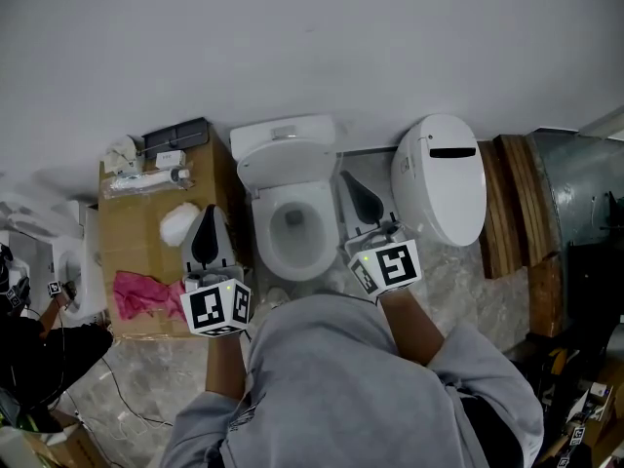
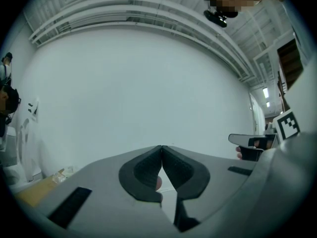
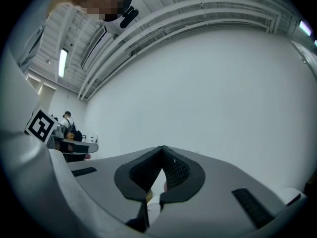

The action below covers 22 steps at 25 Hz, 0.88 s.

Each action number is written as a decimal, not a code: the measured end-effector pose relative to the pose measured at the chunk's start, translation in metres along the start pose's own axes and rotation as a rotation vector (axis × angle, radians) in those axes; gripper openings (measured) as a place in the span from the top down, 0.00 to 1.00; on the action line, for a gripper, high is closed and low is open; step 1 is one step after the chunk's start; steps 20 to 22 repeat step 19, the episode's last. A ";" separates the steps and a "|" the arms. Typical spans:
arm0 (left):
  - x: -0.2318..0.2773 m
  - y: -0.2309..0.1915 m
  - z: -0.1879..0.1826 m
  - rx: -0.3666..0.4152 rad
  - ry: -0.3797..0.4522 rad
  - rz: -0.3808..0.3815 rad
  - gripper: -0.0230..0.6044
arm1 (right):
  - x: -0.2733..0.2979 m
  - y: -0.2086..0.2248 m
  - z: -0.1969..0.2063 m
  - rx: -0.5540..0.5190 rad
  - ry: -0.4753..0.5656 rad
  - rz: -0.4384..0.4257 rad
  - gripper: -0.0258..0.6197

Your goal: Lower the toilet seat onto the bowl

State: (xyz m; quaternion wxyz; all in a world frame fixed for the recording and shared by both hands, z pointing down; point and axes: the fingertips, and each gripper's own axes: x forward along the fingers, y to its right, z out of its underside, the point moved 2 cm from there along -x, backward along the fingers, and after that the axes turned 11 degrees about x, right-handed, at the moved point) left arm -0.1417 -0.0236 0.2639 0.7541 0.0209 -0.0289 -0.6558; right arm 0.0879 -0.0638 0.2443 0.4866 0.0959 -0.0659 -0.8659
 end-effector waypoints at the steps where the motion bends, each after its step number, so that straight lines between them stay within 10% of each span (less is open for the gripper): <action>1: 0.000 0.000 0.000 -0.001 -0.001 0.000 0.96 | 0.000 0.000 0.000 0.001 0.000 0.001 0.96; 22: -0.002 0.000 0.005 -0.006 -0.010 0.003 0.96 | -0.002 -0.002 0.007 -0.004 -0.015 0.004 0.96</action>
